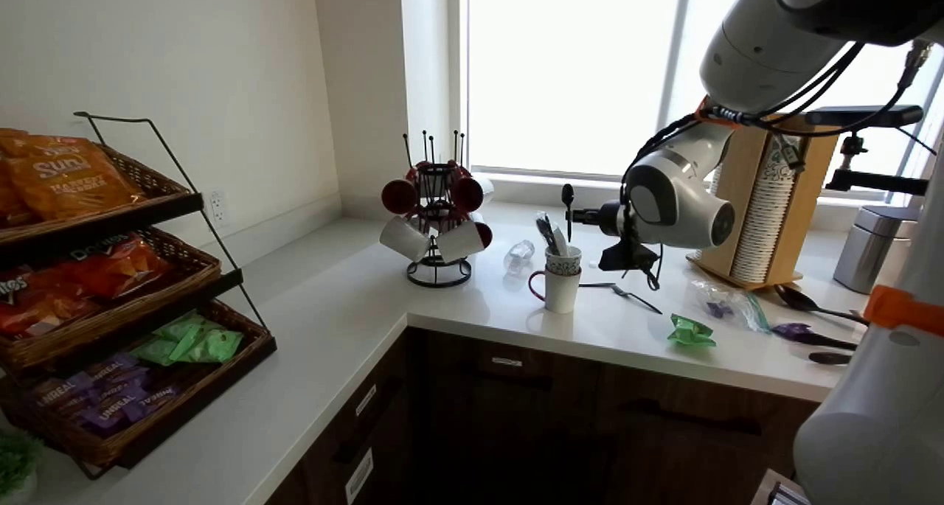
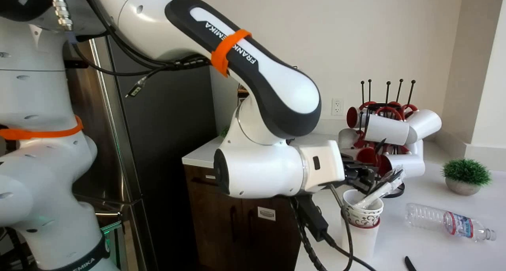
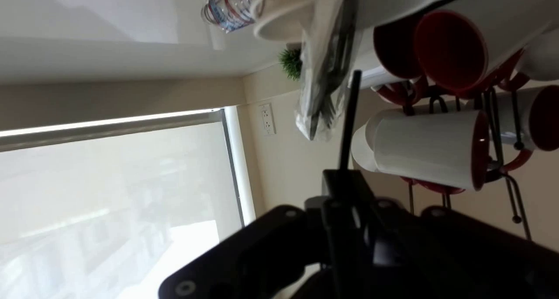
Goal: Put the spoon in the cup
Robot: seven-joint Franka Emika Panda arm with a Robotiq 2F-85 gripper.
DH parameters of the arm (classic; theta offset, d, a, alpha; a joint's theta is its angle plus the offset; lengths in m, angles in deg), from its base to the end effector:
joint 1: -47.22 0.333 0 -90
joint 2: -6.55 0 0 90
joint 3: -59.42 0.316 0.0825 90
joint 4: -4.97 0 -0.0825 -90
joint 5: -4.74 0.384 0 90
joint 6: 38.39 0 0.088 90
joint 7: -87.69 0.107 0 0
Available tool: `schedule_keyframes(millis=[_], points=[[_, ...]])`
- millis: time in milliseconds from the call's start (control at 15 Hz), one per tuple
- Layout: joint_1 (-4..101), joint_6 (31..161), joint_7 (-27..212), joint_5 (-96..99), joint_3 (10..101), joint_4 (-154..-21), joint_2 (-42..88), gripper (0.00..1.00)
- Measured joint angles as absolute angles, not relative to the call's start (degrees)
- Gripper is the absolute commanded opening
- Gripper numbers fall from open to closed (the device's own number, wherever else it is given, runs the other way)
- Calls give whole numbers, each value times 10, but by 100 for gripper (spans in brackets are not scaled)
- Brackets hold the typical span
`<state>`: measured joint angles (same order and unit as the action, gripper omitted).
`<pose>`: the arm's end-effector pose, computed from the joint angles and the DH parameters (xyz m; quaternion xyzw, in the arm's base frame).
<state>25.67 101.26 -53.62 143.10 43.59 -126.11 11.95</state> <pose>0.4244 -0.3220 0.3207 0.7706 -0.1410 0.6215 0.0119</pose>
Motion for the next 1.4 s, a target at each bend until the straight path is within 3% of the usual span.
schedule_keyframes(millis=[800, 867, 1000, 1400], points=[[284, 963, -589, 1461, 411, -1291, 153, 2], [286, 962, -591, 1463, 410, -1291, 157, 32], [289, 962, -591, 1463, 409, -1291, 165, 40], [299, 962, -594, 1463, 400, -1289, 164, 87]])
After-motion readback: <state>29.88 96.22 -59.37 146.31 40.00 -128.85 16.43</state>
